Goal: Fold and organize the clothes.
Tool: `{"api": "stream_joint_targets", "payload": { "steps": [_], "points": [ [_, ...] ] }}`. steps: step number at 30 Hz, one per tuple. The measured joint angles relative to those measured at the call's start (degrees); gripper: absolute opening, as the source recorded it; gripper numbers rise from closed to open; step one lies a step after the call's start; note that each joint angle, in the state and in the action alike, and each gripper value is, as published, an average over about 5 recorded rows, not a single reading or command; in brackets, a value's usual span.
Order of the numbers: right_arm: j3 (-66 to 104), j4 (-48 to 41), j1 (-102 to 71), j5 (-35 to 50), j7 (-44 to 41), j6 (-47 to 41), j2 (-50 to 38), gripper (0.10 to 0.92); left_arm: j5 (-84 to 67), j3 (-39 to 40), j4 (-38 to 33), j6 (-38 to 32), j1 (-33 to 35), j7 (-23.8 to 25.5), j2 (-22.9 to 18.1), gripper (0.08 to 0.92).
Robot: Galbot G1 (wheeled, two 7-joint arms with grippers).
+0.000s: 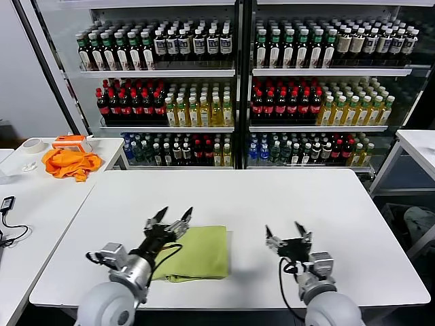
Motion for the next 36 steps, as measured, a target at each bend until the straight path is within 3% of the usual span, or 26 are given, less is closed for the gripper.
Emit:
{"api": "stream_joint_targets", "payload": {
  "steps": [4,19,36],
  "points": [
    [-4.35,-2.05,2.01,1.79,0.16,-1.17,1.15,0.823,1.64,-2.69,-0.15,-1.03,2.04,0.6,0.75,0.819],
    [-15.81,-10.73,8.22,5.91,0.79,-3.12,5.18,0.815,6.77,-6.83,-0.2,-2.61,5.65,1.55,0.2,0.822],
    [-17.88,-15.47,11.8,10.83,1.07,-3.07,6.99,0.351,9.37,-7.13,0.46,-2.62,6.13,1.15,-0.84,0.823]
  ]
}}
